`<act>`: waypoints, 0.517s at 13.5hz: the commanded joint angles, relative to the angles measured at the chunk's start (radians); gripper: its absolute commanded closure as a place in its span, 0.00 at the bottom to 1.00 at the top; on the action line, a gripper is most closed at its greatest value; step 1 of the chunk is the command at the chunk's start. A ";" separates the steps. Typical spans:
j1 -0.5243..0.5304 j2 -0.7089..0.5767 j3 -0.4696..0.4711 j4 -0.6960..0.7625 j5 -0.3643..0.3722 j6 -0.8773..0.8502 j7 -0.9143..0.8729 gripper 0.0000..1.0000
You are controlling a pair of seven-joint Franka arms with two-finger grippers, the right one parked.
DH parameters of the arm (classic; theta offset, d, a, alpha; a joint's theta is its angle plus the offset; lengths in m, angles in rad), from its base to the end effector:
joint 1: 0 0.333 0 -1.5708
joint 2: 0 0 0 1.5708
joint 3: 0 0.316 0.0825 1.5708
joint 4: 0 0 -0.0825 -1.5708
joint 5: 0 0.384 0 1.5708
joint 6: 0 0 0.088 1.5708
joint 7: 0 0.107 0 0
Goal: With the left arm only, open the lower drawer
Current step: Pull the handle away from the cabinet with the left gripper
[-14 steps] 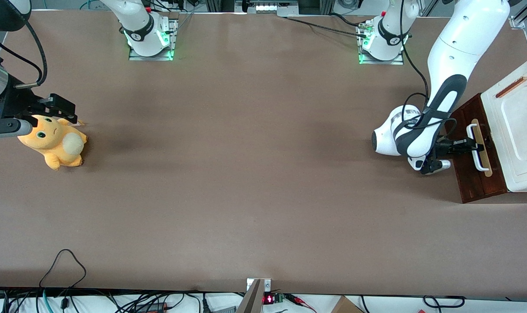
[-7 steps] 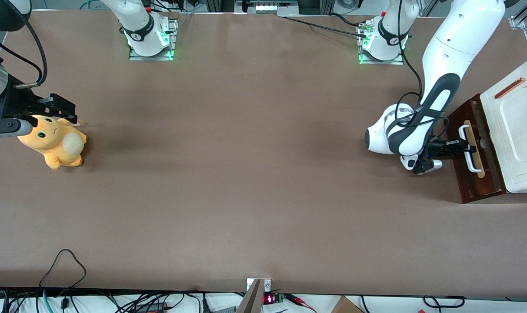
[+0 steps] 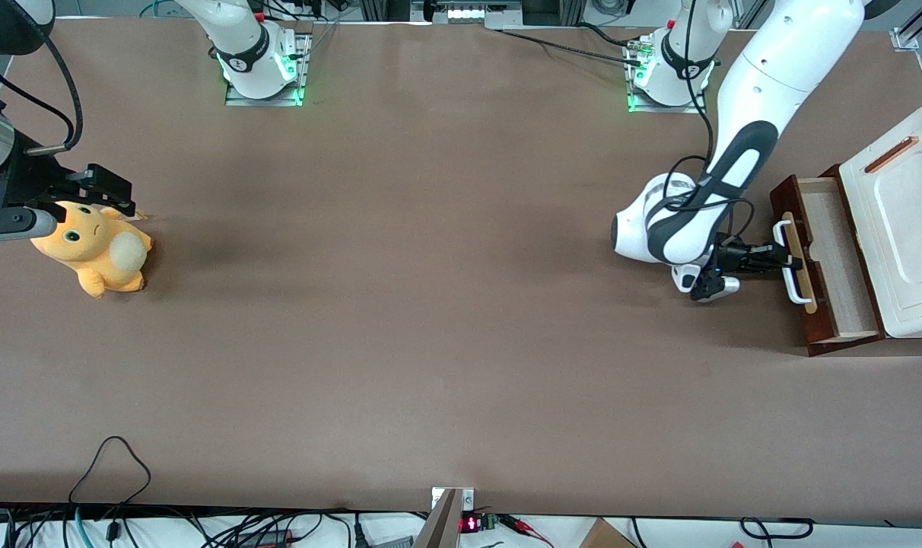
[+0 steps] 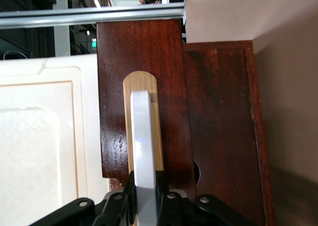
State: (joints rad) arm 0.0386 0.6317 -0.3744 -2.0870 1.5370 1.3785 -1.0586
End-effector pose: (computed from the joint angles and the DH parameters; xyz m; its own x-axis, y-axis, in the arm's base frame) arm 0.5191 -0.0541 0.1558 0.9847 -0.1573 -0.0744 -0.0826 -0.0464 -0.9955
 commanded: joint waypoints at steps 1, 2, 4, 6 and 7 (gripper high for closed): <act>-0.049 -0.001 -0.027 0.050 0.037 0.007 0.114 1.00; -0.049 -0.001 -0.027 0.050 0.037 0.008 0.117 0.96; -0.046 0.000 -0.026 0.048 0.035 0.008 0.117 0.50; -0.036 -0.006 -0.024 0.050 0.037 0.011 0.121 0.07; -0.035 -0.010 -0.024 0.050 0.035 0.011 0.120 0.01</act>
State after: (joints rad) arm 0.0115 0.6317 -0.3949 -2.0595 1.5585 1.3912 -0.9869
